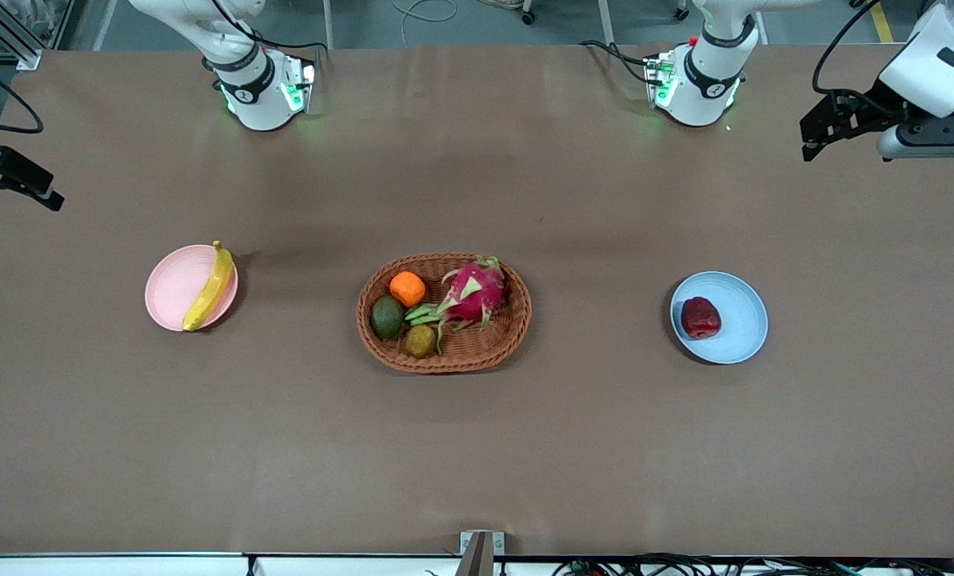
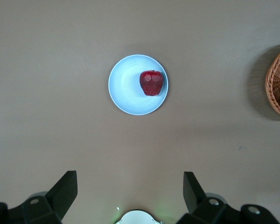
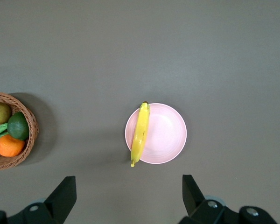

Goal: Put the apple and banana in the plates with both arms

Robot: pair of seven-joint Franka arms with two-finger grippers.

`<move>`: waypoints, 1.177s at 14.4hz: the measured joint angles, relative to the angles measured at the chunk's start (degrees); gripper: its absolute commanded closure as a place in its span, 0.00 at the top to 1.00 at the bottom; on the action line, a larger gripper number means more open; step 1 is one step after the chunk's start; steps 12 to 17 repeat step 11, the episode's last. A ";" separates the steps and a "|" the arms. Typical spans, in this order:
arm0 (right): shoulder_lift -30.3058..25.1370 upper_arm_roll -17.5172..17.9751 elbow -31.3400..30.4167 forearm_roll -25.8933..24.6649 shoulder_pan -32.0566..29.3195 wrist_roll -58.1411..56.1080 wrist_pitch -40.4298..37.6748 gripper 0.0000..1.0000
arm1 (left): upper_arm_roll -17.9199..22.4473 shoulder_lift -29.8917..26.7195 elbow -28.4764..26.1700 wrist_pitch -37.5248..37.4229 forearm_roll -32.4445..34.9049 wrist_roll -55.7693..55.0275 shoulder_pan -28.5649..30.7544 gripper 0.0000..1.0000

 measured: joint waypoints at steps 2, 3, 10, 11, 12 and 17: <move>-0.01 0.01 -0.33 -0.78 0.11 -0.25 0.30 1.00 | 2.11 -0.71 -1.29 0.00 -1.46 0.00 -1.13 1.00; -0.01 0.02 -0.36 -0.98 0.17 -0.33 0.32 1.00 | 2.74 -0.88 -1.66 0.00 -1.66 0.00 -1.38 1.00; -0.01 0.08 -0.40 -2.43 0.31 -0.39 0.68 1.00 | 3.18 0.05 -1.07 0.44 -1.76 0.00 -1.40 1.00; -0.01 0.11 -0.40 -2.99 0.34 -0.39 0.86 1.00 | 3.18 0.22 -0.94 0.45 -1.76 0.00 -1.40 1.00; -0.01 0.11 -0.40 -2.99 0.34 -0.39 0.86 1.00 | 3.18 0.22 -0.94 0.45 -1.76 0.00 -1.40 1.00; -0.01 0.11 -0.40 -2.99 0.34 -0.39 0.86 1.00 | 3.18 0.22 -0.94 0.45 -1.76 0.00 -1.40 1.00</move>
